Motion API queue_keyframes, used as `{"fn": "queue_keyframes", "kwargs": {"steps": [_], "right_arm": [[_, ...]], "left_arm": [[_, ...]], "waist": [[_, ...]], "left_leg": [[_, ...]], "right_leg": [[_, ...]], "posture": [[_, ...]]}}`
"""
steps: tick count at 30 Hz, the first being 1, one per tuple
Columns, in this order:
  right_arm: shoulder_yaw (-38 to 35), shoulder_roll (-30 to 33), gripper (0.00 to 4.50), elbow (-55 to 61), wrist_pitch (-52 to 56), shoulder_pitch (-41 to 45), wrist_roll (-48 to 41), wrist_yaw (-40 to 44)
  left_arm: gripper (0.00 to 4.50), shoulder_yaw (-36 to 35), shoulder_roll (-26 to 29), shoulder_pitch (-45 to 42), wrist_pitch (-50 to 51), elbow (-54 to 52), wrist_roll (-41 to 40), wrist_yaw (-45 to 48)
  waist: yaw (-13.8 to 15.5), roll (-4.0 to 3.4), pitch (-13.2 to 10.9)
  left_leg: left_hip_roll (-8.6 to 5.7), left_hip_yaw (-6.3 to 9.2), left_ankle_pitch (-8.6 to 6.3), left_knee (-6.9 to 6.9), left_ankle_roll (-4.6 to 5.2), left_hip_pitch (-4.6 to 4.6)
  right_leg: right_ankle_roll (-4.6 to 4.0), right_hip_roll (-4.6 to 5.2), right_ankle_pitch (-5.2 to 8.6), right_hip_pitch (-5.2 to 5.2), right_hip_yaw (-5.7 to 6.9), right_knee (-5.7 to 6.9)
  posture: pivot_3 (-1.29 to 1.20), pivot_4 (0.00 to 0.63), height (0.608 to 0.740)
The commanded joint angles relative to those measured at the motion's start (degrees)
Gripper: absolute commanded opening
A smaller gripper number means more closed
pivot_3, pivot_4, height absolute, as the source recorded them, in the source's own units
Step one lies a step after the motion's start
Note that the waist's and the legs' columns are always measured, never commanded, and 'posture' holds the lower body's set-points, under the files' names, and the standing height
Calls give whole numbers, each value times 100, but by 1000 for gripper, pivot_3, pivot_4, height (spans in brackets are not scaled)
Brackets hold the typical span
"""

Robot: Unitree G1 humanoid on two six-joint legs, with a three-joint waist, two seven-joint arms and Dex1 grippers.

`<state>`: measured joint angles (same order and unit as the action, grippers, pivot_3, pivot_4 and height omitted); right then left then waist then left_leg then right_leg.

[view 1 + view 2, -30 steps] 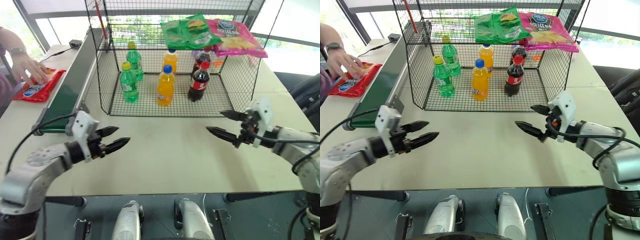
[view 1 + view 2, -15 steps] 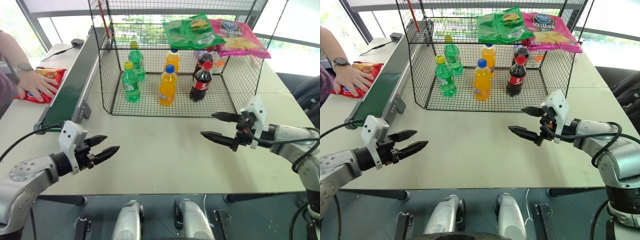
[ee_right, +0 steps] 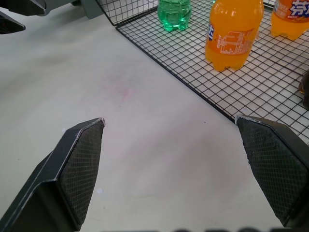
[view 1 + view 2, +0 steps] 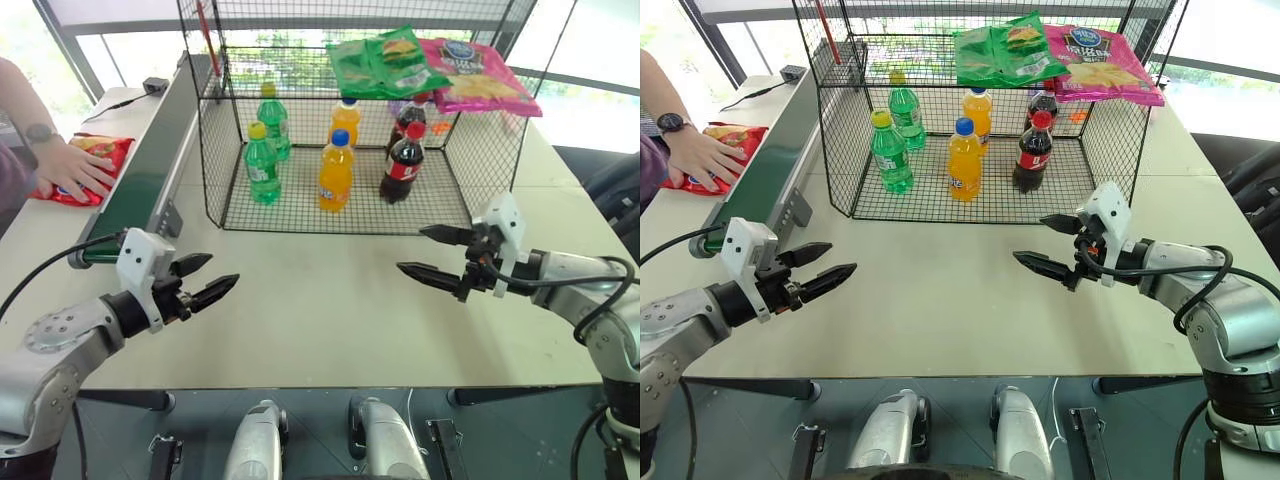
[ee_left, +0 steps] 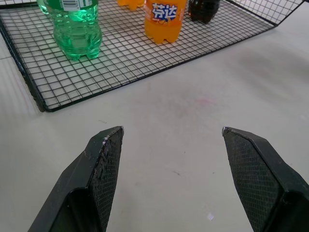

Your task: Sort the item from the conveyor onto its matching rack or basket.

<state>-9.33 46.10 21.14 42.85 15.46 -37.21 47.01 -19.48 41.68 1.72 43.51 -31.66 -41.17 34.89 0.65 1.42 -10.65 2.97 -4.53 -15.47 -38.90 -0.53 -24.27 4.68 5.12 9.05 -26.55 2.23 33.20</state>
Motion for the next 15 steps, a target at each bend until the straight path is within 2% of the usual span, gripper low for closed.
{"fn": "queue_keyframes", "kwargs": {"steps": [1,15], "right_arm": [[-169,3,4500,173,-96,5,-20,-53],[-128,-9,4500,97,-197,54,26,-135]], "left_arm": [[3415,16,44,-131,-70,-1,-4,52],[3415,110,18,-232,-111,88,93,43]], "waist": [[0,0,0],[2,0,0]], "left_leg": [[0,0,0,-1,0,0],[0,1,0,-6,1,1]], "right_leg": [[0,0,0,0,0,1],[0,-1,0,2,0,4]], "posture": [[0,150,740],[0,150,740]]}}
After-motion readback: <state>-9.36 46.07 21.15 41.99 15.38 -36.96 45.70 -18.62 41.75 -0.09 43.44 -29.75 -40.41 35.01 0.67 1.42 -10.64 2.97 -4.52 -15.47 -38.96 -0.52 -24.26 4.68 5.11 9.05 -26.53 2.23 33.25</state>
